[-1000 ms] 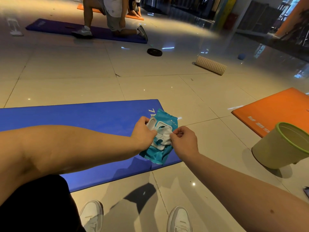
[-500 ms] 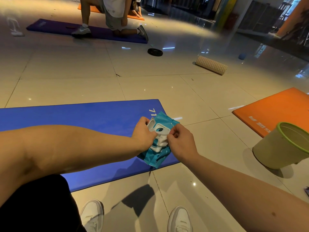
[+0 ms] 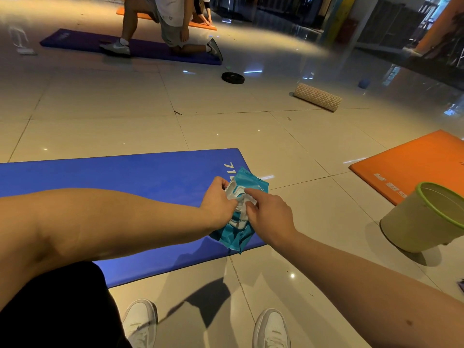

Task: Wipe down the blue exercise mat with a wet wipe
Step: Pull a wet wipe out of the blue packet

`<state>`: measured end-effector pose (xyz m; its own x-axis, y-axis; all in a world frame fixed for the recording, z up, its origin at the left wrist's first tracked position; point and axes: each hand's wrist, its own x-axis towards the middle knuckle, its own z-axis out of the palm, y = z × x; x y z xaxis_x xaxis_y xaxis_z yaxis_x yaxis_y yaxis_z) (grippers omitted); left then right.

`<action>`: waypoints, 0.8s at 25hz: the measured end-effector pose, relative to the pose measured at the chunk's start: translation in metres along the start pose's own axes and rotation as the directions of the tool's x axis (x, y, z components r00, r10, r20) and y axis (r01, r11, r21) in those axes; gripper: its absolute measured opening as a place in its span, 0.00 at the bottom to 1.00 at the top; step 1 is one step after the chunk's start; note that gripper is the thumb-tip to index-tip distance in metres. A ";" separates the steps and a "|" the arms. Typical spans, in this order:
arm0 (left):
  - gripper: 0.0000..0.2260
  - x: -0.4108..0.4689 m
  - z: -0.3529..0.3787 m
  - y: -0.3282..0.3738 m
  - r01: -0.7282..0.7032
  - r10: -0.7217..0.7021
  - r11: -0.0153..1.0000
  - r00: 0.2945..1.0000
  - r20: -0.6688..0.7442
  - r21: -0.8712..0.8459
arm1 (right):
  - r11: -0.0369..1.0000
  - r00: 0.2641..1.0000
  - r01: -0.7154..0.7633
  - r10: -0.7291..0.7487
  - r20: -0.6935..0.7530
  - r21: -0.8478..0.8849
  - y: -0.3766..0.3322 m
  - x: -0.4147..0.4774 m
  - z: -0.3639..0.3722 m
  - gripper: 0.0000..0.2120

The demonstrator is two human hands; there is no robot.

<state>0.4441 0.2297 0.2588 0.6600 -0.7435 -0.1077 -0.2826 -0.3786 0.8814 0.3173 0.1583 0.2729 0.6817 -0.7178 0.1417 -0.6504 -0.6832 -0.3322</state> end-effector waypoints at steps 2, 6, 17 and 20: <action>0.13 -0.002 0.001 0.001 -0.002 0.002 1.000 1.000 0.018 -0.009 | 1.000 1.000 -0.010 0.010 0.020 0.002 0.000 0.002 0.003 0.16; 0.09 -0.004 0.002 0.000 0.055 -0.049 0.993 0.997 0.056 -0.108 | 0.995 0.997 -0.065 0.061 0.050 0.080 0.003 0.003 0.007 0.10; 0.03 -0.006 0.001 0.003 0.091 -0.056 0.982 0.977 0.206 -0.164 | 0.994 0.994 -0.095 0.098 0.058 -0.054 0.008 0.005 0.003 0.08; 0.06 -0.008 -0.002 0.003 0.109 -0.077 0.986 0.967 0.243 -0.123 | 0.994 0.992 -0.107 0.108 0.067 -0.020 0.012 0.006 0.003 0.07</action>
<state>0.4396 0.2354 0.2626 0.4909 -0.8237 -0.2838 -0.1211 -0.3871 0.9141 0.3146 0.1460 0.2668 0.6285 -0.7766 0.0422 -0.7259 -0.6052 -0.3267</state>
